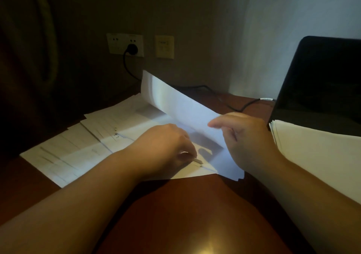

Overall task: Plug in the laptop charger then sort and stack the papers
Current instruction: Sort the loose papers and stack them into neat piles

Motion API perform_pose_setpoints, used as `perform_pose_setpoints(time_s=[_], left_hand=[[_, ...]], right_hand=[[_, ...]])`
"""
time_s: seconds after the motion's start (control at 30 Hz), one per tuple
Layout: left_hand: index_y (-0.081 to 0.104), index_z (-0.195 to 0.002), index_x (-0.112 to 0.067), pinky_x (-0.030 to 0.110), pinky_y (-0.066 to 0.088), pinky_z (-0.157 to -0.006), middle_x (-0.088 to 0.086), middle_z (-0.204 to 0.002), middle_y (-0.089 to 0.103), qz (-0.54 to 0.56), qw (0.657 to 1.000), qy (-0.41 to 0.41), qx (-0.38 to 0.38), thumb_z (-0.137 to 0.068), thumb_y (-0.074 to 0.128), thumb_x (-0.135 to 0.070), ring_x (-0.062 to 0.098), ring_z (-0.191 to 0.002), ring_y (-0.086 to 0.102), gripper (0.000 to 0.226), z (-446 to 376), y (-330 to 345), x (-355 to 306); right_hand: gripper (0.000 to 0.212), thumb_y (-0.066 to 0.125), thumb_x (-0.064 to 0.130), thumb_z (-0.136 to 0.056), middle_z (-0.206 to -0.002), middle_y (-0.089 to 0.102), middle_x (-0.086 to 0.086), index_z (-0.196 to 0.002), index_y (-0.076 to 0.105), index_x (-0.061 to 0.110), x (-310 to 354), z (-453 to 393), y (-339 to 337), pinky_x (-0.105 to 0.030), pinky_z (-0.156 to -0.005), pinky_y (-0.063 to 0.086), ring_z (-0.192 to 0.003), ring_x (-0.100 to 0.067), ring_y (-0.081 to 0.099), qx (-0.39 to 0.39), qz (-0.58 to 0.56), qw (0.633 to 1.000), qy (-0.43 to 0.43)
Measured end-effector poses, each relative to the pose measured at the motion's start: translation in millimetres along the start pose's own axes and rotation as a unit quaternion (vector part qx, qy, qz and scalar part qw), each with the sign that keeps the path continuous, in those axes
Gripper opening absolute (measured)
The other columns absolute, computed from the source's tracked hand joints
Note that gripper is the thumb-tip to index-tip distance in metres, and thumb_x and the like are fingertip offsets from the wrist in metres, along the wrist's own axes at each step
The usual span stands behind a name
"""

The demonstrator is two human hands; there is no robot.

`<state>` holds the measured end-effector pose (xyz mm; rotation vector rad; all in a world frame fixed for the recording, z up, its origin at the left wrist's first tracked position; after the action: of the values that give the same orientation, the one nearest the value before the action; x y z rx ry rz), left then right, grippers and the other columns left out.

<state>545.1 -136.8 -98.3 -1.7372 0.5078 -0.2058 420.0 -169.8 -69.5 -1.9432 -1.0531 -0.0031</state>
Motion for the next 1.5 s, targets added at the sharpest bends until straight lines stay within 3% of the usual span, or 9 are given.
perform_pose_setpoints(time_s=[0.23, 0.47, 0.57, 0.77, 1.13, 1.27, 1.33, 1.4, 1.5], left_hand=[[0.072, -0.089, -0.032, 0.018, 0.043, -0.073, -0.012, -0.106, 0.062, -0.018, 0.998, 0.019, -0.06, -0.086, 0.065, -0.031, 0.009, -0.093, 0.055, 0.008, 0, -12, -3], [0.072, -0.085, -0.024, 0.022, 0.039, -0.067, -0.004, -0.093, 0.069, -0.009, 0.98, -0.01, -0.2, -0.083, 0.071, -0.022, 0.014, -0.085, 0.06, 0.003, 4, -39, 7], [0.073, -0.088, -0.02, 0.011, 0.03, -0.061, -0.001, -0.082, 0.071, 0.005, 0.968, -0.031, -0.248, -0.082, 0.075, -0.018, 0.011, -0.072, 0.056, 0.006, 8, -46, 11], [0.073, -0.092, -0.018, 0.018, 0.038, -0.06, 0.0, -0.08, 0.072, 0.012, 0.97, -0.005, -0.241, -0.08, 0.079, -0.009, 0.018, -0.07, 0.064, 0.016, 8, -43, 9], [0.072, -0.101, -0.017, 0.031, 0.045, -0.069, 0.004, -0.095, 0.064, -0.015, 0.951, 0.0, -0.31, -0.073, 0.085, -0.016, 0.023, -0.088, 0.056, 0.03, 14, -60, 3], [0.069, -0.109, -0.032, 0.017, 0.038, -0.074, -0.015, -0.099, 0.051, 0.009, 0.992, 0.023, -0.123, -0.082, 0.077, -0.039, 0.007, -0.094, 0.049, 0.029, 4, -28, -5], [0.062, -0.125, -0.042, 0.021, 0.041, -0.093, -0.017, -0.126, 0.054, 0.017, 0.999, -0.029, -0.008, -0.084, 0.069, -0.056, 0.006, -0.116, 0.046, 0.044, -1, 3, 4], [0.054, -0.136, -0.046, 0.027, 0.035, -0.105, -0.019, -0.149, 0.044, 0.029, 0.996, -0.078, 0.026, -0.084, 0.067, -0.061, 0.006, -0.133, 0.04, 0.055, -1, 14, 13], [0.053, -0.138, -0.045, 0.025, 0.035, -0.101, -0.02, -0.146, 0.05, 0.026, 0.996, -0.083, 0.029, -0.086, 0.068, -0.056, 0.006, -0.128, 0.048, 0.055, -4, 12, 15]], right_hand=[[0.016, 0.066, 0.016, -0.091, -0.099, 0.072, 0.01, -0.102, 0.076, 0.019, 9, 2, 8, -0.003, -0.079, 0.045, -0.088, 0.002, 0.061, 0.036, -0.012, 0.999, -0.039], [0.038, 0.064, 0.04, -0.083, -0.106, 0.071, 0.007, -0.114, 0.072, 0.02, 29, 10, 14, -0.019, -0.08, 0.051, -0.093, -0.008, 0.062, 0.086, 0.0, 0.993, -0.086], [0.029, 0.065, 0.032, -0.085, -0.1, 0.071, 0.006, -0.111, 0.072, 0.02, 28, 9, 18, -0.022, -0.076, 0.053, -0.089, -0.01, 0.061, 0.093, 0.036, 0.991, -0.093], [0.017, 0.059, 0.021, -0.092, -0.074, 0.064, 0.006, -0.082, 0.072, 0.017, 24, 5, 12, -0.031, -0.061, 0.054, -0.068, -0.009, 0.057, 0.049, 0.07, 0.992, -0.094], [0.006, 0.073, 0.009, -0.087, -0.086, 0.072, -0.002, -0.092, 0.076, 0.01, 18, 3, -6, -0.025, -0.066, 0.056, -0.075, -0.014, 0.065, -0.04, 0.073, 0.994, -0.072], [0.017, 0.069, 0.008, -0.089, -0.101, 0.073, -0.001, -0.105, 0.075, 0.012, 2, 2, -18, 0.0, -0.074, 0.03, -0.085, -0.006, 0.059, -0.085, 0.071, 0.994, 0.013], [0.025, 0.067, 0.013, -0.091, -0.112, 0.071, 0.003, -0.115, 0.071, 0.017, -5, 2, -17, 0.004, -0.075, 0.022, -0.091, -0.001, 0.053, -0.085, 0.06, 0.993, 0.05], [0.034, 0.068, 0.016, -0.091, -0.119, 0.069, 0.007, -0.124, 0.065, 0.025, -3, 2, -15, 0.008, -0.07, 0.023, -0.094, 0.002, 0.051, -0.08, 0.048, 0.994, 0.053], [0.045, 0.07, 0.012, -0.09, -0.121, 0.067, 0.011, -0.13, 0.06, 0.029, 3, 2, -12, 0.012, -0.068, 0.024, -0.095, 0.003, 0.052, -0.065, 0.045, 0.997, 0.025]])
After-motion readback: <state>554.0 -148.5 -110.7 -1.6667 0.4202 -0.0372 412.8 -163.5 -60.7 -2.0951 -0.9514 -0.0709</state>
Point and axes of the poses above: each hand's wrist, its own z-axis away from the middle knuckle, its own y-axis out of the palm, x = y × z, the point moved 10 cm from there along -z, towards the middle knuckle
